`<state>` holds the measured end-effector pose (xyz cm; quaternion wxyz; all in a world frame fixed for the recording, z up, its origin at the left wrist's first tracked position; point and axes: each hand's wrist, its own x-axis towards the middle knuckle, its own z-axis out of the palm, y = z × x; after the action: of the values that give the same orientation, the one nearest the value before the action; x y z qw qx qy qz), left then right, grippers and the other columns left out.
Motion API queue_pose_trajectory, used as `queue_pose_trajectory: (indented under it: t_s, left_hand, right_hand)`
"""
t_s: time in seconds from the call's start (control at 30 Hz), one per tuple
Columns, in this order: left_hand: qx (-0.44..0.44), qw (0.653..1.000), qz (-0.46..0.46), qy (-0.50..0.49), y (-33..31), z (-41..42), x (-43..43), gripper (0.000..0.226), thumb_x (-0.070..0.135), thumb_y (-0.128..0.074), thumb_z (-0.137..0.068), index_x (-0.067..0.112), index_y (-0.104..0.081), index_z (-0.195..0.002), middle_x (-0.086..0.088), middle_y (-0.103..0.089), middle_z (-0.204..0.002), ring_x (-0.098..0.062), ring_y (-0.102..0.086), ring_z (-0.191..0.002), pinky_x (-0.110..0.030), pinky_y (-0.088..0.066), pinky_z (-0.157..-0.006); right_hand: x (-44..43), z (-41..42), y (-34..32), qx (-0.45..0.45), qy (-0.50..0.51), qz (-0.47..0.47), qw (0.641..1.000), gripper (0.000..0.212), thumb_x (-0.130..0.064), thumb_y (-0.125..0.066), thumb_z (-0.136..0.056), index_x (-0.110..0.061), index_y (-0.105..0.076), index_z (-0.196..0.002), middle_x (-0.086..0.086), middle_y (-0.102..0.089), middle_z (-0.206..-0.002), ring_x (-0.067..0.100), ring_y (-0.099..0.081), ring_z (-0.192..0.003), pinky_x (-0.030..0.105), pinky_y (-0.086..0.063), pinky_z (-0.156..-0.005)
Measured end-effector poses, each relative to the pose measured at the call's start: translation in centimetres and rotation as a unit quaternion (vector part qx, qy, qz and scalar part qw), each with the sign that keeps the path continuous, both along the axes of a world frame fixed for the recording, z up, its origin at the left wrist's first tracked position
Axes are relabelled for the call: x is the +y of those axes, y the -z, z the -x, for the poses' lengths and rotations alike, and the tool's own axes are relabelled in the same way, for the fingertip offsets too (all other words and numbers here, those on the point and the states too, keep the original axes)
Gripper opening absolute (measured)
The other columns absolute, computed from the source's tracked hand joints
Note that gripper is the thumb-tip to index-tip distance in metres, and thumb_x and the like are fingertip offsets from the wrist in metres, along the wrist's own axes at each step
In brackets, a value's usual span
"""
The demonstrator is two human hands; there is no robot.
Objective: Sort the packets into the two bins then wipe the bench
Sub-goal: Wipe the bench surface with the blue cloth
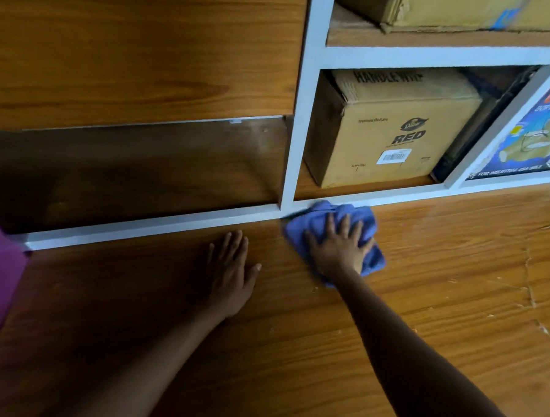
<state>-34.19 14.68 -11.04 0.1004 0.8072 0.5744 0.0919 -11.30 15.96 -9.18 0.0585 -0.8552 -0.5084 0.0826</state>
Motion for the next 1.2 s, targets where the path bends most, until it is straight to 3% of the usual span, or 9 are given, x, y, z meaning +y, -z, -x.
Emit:
queue_pose_trajectory:
  t_s: [0.17,0.37,0.43,0.57,0.63,0.83,0.97,1.03,1.2]
  left_hand:
    - [-0.005,1.0,-0.013,-0.025,-0.3,0.3,-0.4,0.086,0.058,0.007,-0.08,0.015,-0.011,-0.152,-0.005,-0.003,-0.161,-0.02,0.004,-0.148,-0.038,0.007,-0.118]
    - [0.033,0.999,0.004,-0.014,-0.5,0.3,-0.7,0.069,0.052,-0.008,-0.095,0.014,-0.001,-0.152,-0.008,0.008,-0.16,-0.022,0.013,-0.147,-0.043,0.006,-0.12]
    - [0.037,0.999,-0.001,-0.006,-0.4,0.5,-0.8,0.071,0.052,-0.002,-0.093,0.012,-0.004,-0.152,-0.009,0.006,-0.16,-0.023,0.011,-0.147,-0.043,0.005,-0.12]
    - [0.026,0.999,-0.021,0.036,-0.1,1.3,-2.8,0.078,0.052,0.002,-0.087,0.01,-0.015,-0.151,-0.01,-0.004,-0.16,-0.024,0.002,-0.148,-0.042,0.005,-0.119]
    - [0.04,0.998,-0.016,0.055,0.0,1.8,-4.2,0.078,0.054,0.003,-0.087,0.014,-0.009,-0.152,-0.008,0.002,-0.16,-0.023,0.006,-0.148,-0.041,0.006,-0.119]
    - [0.038,0.997,0.002,0.072,-0.1,2.1,-8.8,0.082,0.061,0.004,-0.084,0.016,-0.003,-0.152,-0.006,0.007,-0.159,-0.022,0.012,-0.147,-0.042,0.008,-0.119]
    - [0.02,0.996,-0.028,0.085,0.2,2.3,-11.2,0.076,0.055,-0.015,-0.091,0.007,-0.028,-0.148,-0.014,-0.017,-0.157,-0.029,-0.012,-0.147,-0.047,-0.006,-0.119]
    - [0.028,0.995,-0.01,0.094,0.3,2.7,-12.5,0.078,0.058,-0.01,-0.09,0.011,-0.02,-0.151,-0.01,-0.008,-0.159,-0.026,-0.003,-0.148,-0.047,-0.002,-0.119]
    - [0.096,0.989,0.059,0.095,-0.5,3.9,-15.5,0.072,0.063,0.002,-0.09,0.024,0.018,-0.149,-0.001,0.029,-0.155,-0.021,0.028,-0.142,-0.047,0.016,-0.116]
  right_hand:
    - [-2.3,1.4,0.2,-0.052,-0.265,0.0,0.963,0.07,-0.074,-0.017,-0.086,-0.046,-0.008,-0.15,-0.005,-0.008,-0.162,0.027,-0.002,-0.15,0.06,-0.006,-0.114]
    - [-2.1,-4.0,0.0,0.003,0.082,0.005,0.997,0.071,-0.07,-0.02,-0.09,-0.036,-0.012,-0.152,0.003,-0.008,-0.163,0.031,-0.001,-0.149,0.062,-0.005,-0.114]
    - [-2.4,-0.7,-0.1,-0.003,0.057,0.008,0.998,0.073,-0.072,-0.018,-0.088,-0.036,-0.012,-0.152,0.004,-0.007,-0.162,0.032,0.001,-0.149,0.062,-0.002,-0.114]
    - [-7.4,4.0,0.4,-0.037,-0.193,-0.017,0.98,0.07,-0.074,-0.019,-0.088,-0.043,-0.009,-0.151,-0.003,-0.008,-0.162,0.025,0.001,-0.15,0.058,-0.006,-0.116]
    - [-8.7,1.7,0.4,-0.044,-0.242,-0.011,0.969,0.071,-0.075,-0.017,-0.086,-0.045,-0.009,-0.15,-0.007,-0.008,-0.162,0.02,0.001,-0.15,0.058,-0.011,-0.116]
    - [-11.1,-0.5,0.2,-0.013,0.006,0.01,1.0,0.07,-0.072,-0.02,-0.089,-0.041,-0.011,-0.151,0.0,-0.008,-0.162,0.028,-0.001,-0.149,0.059,-0.005,-0.115]
    - [-16.7,3.8,0.5,-0.047,-0.212,-0.018,0.976,0.073,-0.075,-0.019,-0.085,-0.042,-0.016,-0.15,-0.002,-0.016,-0.161,0.026,-0.008,-0.149,0.058,-0.012,-0.115]
    - [-19.4,1.8,0.4,-0.049,-0.268,-0.007,0.962,0.075,-0.079,-0.014,-0.083,-0.044,-0.011,-0.15,-0.007,-0.011,-0.162,0.021,-0.003,-0.15,0.056,-0.014,-0.116]
    - [-24.5,-0.2,0.5,-0.027,0.037,-0.001,0.999,0.072,-0.073,-0.019,-0.087,-0.04,-0.014,-0.151,0.0,-0.012,-0.162,0.026,-0.006,-0.149,0.056,-0.012,-0.115]
